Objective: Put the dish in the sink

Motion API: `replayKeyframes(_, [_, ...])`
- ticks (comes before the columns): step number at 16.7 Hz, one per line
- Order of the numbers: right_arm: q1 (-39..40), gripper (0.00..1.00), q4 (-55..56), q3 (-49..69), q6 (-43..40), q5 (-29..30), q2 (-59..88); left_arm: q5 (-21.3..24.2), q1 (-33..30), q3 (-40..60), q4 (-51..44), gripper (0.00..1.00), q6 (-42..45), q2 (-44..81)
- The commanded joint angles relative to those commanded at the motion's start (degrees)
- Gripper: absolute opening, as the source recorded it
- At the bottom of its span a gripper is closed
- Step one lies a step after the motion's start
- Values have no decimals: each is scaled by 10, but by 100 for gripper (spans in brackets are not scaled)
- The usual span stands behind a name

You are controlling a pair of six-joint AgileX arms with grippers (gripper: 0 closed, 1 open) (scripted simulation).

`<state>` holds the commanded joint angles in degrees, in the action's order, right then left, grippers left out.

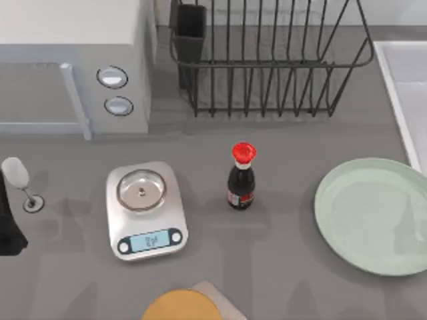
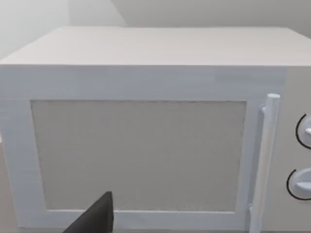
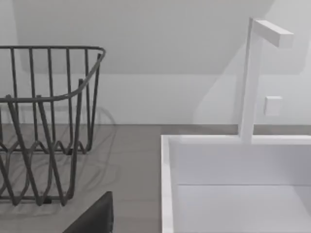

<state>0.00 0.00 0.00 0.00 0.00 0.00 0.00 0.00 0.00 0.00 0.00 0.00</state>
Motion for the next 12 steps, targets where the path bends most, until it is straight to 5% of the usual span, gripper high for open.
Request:
replayKeyframes(6, [20,100,-43,56,20,0,60,0,0,0,0,100,0,0])
replayKeyframes(12, [92,100,-200,264,94,0,319,0,0,0,0,100,0,0])
